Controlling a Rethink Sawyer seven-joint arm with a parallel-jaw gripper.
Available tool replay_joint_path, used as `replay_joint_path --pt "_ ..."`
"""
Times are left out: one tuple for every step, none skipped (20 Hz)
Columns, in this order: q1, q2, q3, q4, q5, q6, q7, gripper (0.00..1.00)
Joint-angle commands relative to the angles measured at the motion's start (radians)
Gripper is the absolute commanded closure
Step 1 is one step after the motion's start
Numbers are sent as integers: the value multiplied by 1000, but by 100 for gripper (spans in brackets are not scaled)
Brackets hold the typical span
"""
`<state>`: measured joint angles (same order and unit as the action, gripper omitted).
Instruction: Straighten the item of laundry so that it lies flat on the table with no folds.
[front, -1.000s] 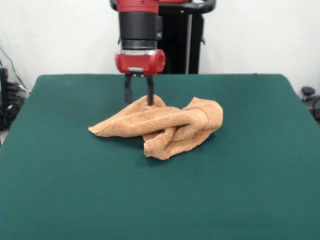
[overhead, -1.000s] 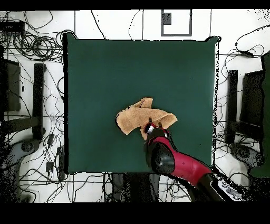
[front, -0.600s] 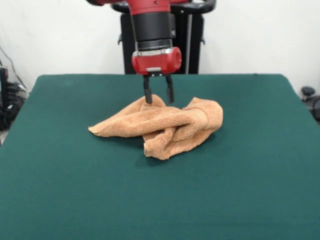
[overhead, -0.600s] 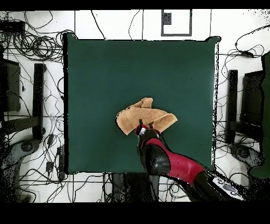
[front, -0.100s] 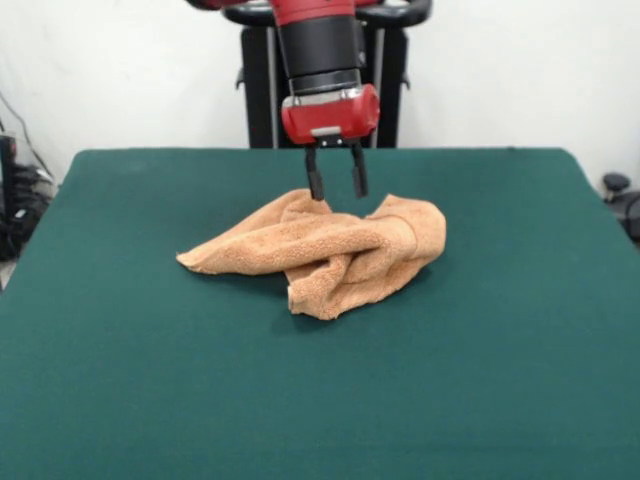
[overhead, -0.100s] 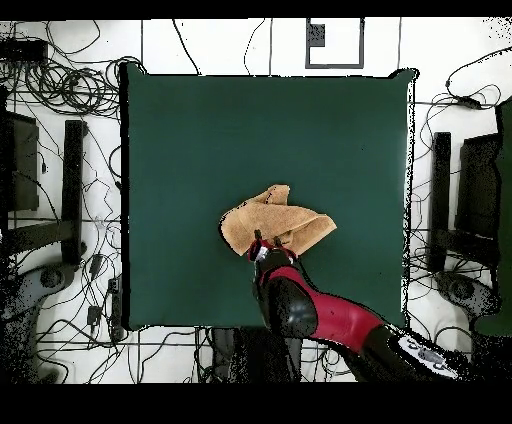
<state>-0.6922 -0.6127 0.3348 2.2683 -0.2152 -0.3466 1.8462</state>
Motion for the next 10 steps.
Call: replay_joint_path --pt "4 -5 92 10 -16 -77 240 0" --pt "12 -11 81 12 -9 -80 239 0" --pt "18 -11 70 15 -8 -92 240 0" --pt "19 -13 66 15 -4 -91 237 0" --pt "21 -16 61 15 -1 -90 235 0" --pt "23 -18 57 15 2 -89 232 0" --pt "23 -17 54 12 1 -88 229 0" --pt "23 -16 50 10 0 -88 225 0" --pt "23 -16 47 8 -1 -88 222 0" --pt "6 -12 51 2 -14 -82 214 0"
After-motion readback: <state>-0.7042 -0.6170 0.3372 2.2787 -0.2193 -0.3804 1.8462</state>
